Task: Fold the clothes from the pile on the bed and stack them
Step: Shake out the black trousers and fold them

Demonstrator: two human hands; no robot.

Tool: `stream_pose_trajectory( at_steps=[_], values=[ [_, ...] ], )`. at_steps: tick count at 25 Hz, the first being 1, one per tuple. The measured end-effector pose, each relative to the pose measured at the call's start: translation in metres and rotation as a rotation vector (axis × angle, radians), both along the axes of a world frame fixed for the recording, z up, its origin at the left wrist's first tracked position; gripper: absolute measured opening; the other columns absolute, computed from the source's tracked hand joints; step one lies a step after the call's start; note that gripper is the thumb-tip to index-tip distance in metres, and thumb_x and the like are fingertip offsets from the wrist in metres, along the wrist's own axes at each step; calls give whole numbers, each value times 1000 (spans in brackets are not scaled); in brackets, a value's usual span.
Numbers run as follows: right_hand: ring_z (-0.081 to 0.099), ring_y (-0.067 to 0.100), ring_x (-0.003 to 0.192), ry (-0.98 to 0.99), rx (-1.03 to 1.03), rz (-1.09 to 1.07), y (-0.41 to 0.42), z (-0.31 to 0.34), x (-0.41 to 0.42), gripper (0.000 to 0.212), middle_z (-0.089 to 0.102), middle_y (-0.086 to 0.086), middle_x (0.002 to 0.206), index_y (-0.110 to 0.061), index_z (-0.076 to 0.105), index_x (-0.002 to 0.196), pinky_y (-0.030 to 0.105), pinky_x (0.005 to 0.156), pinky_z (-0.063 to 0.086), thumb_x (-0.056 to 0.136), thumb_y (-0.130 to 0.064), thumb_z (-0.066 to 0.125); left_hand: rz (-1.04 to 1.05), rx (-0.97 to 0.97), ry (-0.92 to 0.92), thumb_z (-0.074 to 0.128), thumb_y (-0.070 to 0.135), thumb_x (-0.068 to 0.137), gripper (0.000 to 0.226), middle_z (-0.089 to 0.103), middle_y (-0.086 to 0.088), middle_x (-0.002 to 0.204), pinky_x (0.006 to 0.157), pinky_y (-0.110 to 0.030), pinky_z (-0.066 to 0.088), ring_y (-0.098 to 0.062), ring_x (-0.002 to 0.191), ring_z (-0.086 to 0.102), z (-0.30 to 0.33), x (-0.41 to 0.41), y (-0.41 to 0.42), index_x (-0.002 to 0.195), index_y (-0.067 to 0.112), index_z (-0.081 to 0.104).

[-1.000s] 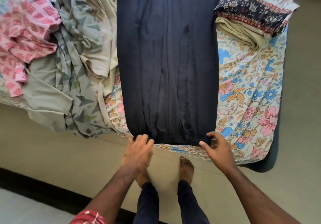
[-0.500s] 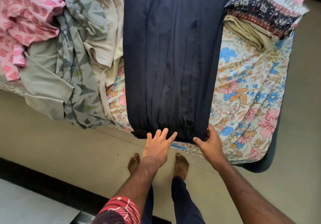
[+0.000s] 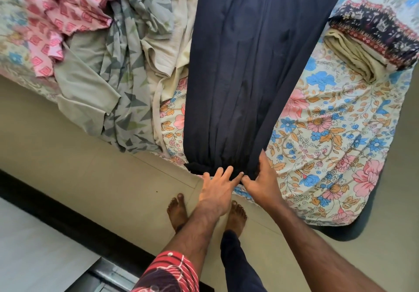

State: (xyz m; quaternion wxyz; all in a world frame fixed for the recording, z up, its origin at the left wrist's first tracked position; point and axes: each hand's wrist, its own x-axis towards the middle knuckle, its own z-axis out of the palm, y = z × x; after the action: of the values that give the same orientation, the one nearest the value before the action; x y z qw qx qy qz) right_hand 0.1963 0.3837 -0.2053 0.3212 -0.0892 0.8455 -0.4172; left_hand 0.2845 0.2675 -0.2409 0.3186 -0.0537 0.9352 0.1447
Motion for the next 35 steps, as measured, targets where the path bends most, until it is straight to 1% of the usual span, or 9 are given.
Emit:
stream_pose_trajectory(
  at_steps=[3, 5, 9, 11, 15, 19, 26, 30, 35],
  values=[
    [69, 3, 85, 34, -7, 125, -24, 5, 8, 89, 68, -14, 98, -28, 28, 156, 33, 76, 63, 81, -6, 71, 306, 242, 238, 60, 24, 98, 49, 39, 6, 146, 102, -40, 40, -20, 128, 40, 5, 16, -20, 145, 32, 49],
    [66, 11, 66, 72, 30, 200, -44, 8, 13, 100, 67, -6, 80, -30, 17, 161, 36, 61, 59, 79, -9, 70, 624, 198, 394, 62, 23, 96, 25, 47, 9, 123, 91, -31, 45, -15, 111, 49, -1, 32, -40, 121, 29, 62],
    [62, 12, 63, 89, 131, 278, -87, 7, 24, 109, 60, -4, 69, -27, 3, 164, 30, 60, 45, 79, -7, 69, 1405, 466, 202, 70, 13, 93, 30, 59, 3, 120, 97, -34, 49, -17, 111, 58, -26, 50, -83, 120, 23, 59],
    [66, 21, 75, 75, 184, 337, -110, 5, 33, 109, 63, -2, 79, -26, -1, 163, 33, 68, 46, 82, -8, 69, 1553, 670, 112, 70, 10, 93, 35, 66, -2, 119, 100, -38, 52, -20, 110, 63, -35, 49, -98, 126, 19, 61],
    [65, 32, 106, 47, 345, 483, -145, -19, 47, 111, 61, 9, 119, -29, -10, 163, 45, 88, 53, 87, -9, 69, 1569, 803, 114, 61, 0, 97, 22, 75, -8, 105, 87, -40, 58, -25, 100, 70, -46, 40, -111, 101, 18, 72],
    [61, 31, 110, -84, 467, 573, -153, -42, 52, 118, 55, 9, 127, -31, -14, 162, 48, 94, 55, 83, -9, 70, 1420, 718, 107, 67, 2, 94, 17, 75, -4, 100, 73, -28, 55, -19, 96, 72, -40, 35, -125, 98, 19, 71],
    [61, 20, 95, -74, 372, 315, -152, -27, 18, 104, 61, 1, 113, -33, -6, 164, 40, 84, 54, 89, -16, 64, 1193, 607, 172, 72, 11, 91, 14, 69, 6, 98, 85, -25, 53, -10, 92, 65, -11, -3, -145, 103, 16, 68],
    [57, 21, 118, -39, 321, 188, -161, -10, -39, 101, 47, 2, 140, -27, -1, 165, 37, 101, 49, 91, -17, 66, 1008, 601, 217, 74, 16, 89, 22, 64, 6, 105, 89, -30, 54, -10, 95, 64, 14, -64, -167, 105, 26, 62],
    [61, 28, 124, -43, 248, 29, -159, -13, -127, 95, 27, 5, 163, -24, 15, 164, 45, 108, 50, 85, -19, 67, 845, 583, 206, 70, 18, 93, 30, 61, 5, 112, 81, -25, 52, -5, 88, 62, 36, -164, -184, 119, 26, 60]
  ],
)
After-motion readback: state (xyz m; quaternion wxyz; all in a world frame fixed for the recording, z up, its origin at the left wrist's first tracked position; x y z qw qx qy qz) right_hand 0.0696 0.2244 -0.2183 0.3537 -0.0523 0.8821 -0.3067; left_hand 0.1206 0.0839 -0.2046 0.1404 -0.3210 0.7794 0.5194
